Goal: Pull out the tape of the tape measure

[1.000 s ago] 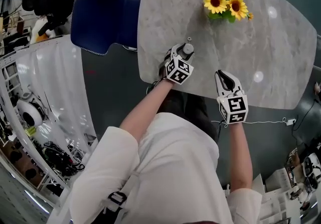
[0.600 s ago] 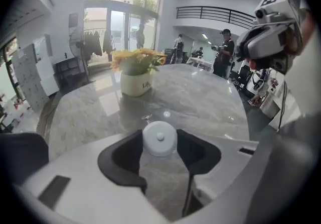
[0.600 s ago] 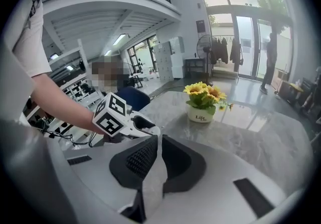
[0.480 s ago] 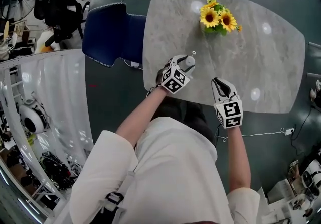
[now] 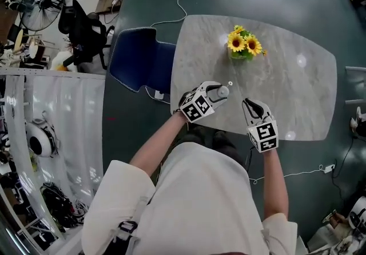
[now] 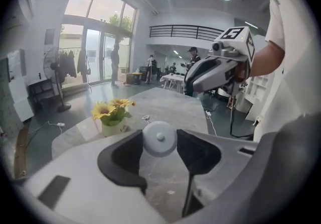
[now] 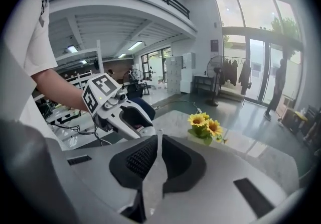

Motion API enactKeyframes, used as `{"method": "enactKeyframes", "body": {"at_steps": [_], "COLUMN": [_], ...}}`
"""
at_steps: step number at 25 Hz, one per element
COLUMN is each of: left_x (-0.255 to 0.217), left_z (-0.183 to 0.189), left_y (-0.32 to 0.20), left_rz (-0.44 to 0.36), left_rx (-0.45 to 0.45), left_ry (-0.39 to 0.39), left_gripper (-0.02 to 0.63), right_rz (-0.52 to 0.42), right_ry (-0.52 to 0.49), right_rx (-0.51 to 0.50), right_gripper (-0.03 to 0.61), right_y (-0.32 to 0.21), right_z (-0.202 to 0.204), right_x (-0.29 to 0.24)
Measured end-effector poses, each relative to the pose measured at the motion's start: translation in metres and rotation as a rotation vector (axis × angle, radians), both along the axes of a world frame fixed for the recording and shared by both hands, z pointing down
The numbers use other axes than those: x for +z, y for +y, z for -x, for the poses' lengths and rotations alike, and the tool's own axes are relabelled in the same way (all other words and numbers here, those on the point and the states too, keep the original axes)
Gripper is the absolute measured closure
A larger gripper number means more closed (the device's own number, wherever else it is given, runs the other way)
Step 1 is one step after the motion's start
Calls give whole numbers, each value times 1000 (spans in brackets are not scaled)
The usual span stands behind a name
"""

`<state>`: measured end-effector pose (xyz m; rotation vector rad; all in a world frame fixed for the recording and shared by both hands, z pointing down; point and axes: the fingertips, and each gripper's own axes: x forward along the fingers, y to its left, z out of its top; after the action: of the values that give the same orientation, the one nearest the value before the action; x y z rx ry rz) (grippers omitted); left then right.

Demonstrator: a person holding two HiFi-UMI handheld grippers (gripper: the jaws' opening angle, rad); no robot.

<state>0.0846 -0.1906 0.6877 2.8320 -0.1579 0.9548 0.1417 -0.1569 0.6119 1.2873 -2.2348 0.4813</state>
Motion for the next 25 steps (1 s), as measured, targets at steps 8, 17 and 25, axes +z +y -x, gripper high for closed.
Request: {"method": "enactKeyframes", "body": {"at_steps": [8,17,25], "left_x": [-78,-128,-138], "left_z": [4,1,8], "left_y": [18,37,41], "left_rz": [-69,-133,-154], "left_rx": [130,226,242], "left_ry": [-13,-94,-145], "left_gripper": [397,397,397], "right_rz": [-97,-179,-160], "right_ry": [95,318,446], "right_rx": [-122,-292,-434], "right_gripper": [531,468,453], "right_y": [2,-6,-6], "right_z": [5,17,34], "right_x": [-50,-80,-72]}}
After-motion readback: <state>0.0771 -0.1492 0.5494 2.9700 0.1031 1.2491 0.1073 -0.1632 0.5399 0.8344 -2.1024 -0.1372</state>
